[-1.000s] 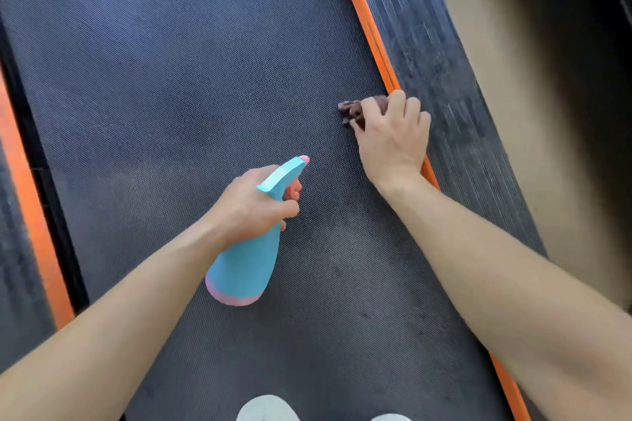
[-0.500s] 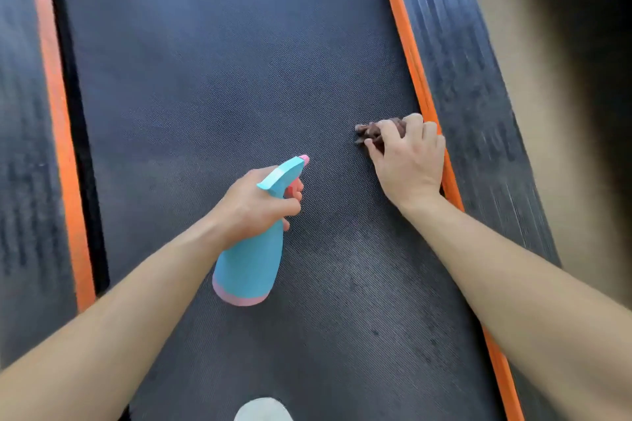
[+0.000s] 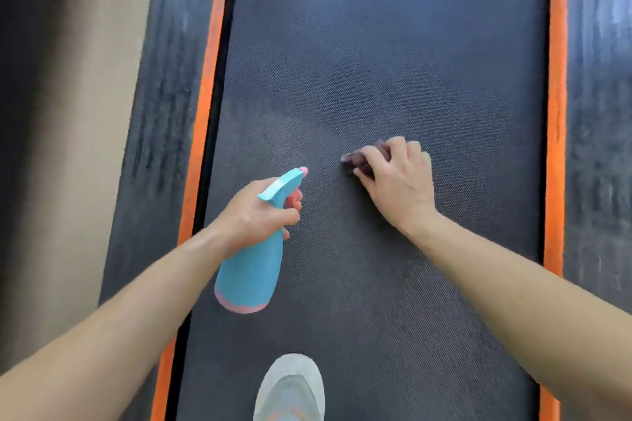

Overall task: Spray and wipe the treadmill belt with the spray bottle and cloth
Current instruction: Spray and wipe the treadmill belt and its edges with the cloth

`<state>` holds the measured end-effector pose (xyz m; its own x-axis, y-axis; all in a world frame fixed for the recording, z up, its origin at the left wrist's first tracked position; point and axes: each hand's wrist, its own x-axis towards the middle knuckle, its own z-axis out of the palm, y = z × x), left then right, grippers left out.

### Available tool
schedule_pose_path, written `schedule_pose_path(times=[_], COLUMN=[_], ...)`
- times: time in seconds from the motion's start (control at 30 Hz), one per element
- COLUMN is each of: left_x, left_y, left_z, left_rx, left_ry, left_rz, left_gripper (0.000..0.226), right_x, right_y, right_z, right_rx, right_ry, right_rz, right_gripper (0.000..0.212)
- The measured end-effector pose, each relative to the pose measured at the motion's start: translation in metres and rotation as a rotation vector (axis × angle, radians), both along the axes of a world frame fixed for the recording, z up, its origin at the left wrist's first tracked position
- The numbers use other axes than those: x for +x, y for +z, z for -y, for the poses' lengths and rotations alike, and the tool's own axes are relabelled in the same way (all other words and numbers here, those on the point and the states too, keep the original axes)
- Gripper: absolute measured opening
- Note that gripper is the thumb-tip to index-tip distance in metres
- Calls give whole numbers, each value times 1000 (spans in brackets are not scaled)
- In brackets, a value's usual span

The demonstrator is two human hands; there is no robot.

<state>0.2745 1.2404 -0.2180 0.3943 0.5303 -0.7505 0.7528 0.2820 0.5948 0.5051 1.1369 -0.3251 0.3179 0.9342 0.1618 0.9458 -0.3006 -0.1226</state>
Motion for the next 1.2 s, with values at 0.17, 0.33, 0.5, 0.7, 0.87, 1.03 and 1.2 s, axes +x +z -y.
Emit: schedule_pose_path(times=[0.17,0.33,0.5,0.7,0.87,1.03,1.2], left_x=[-28,-45,-49,-57,-57,-49,-58], left_y=[5,9,12,7,7,8,12], left_z=[6,17,26,36,36,33,32], left_rx=[-26,2,63,127,139,160,120], left_ry=[127,168,95,-13,-29,-52,65], left_rz=[53,62,1,-68,-89,-150,-111], left_gripper=[51,56,23,12,13,16,17], right_x=[-21,-75,-93,-84,-85,-83,-83], right_y=[7,7,3,-2,-2,1,1], right_z=[-27,50,62,62,64,62,62], right_rx=[-53,-26,-13,57,56,42,37], right_ry=[-156,176,180,261,264,271,261], right_rz=[-6,-36,-41,-47,-75,-88,-100], right_gripper=[32,29,30,30,33,35,34])
